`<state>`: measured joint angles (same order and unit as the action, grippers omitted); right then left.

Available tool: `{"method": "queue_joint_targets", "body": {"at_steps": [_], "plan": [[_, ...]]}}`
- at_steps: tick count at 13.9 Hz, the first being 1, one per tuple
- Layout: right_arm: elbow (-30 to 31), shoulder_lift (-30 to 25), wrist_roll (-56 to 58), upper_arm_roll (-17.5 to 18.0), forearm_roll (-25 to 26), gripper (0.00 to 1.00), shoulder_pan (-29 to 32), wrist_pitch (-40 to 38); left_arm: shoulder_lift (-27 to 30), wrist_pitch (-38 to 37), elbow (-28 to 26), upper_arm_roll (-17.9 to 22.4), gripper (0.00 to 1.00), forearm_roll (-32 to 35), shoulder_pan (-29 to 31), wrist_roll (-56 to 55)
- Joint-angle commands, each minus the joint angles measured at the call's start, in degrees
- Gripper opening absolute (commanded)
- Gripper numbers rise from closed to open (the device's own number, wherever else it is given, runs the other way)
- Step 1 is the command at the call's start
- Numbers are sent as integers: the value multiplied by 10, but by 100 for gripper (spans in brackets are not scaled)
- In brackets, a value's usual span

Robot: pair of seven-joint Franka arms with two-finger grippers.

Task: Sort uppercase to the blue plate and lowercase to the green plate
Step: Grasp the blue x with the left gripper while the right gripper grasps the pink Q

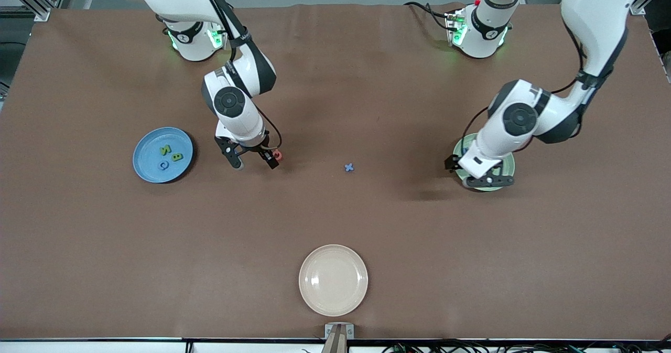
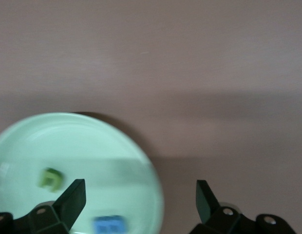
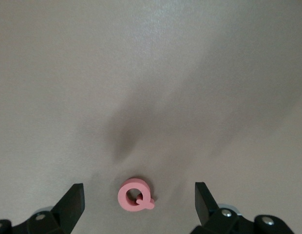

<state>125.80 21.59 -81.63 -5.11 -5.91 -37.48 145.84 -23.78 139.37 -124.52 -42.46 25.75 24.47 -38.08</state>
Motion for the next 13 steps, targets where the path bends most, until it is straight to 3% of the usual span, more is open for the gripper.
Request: {"method": "queue_joint_targets", "body": {"at_steps": [1, 8, 11, 13], "plan": [[8, 9, -9, -6, -3, 100, -14, 26, -25, -16, 51, 0, 99, 10, -60, -93], [11, 37, -26, -5, -4, 97, -30, 72, -147, -68, 216, 9, 99, 8, -221, -286], [10, 42, -26, -5, -3, 86, -34, 73, -182, -68, 275, 63, 99, 4, -315, -382], [8, 51, -25, -5, -3, 72, -40, 90, -196, -69, 305, 128, 99, -13, -399, -393]]}}
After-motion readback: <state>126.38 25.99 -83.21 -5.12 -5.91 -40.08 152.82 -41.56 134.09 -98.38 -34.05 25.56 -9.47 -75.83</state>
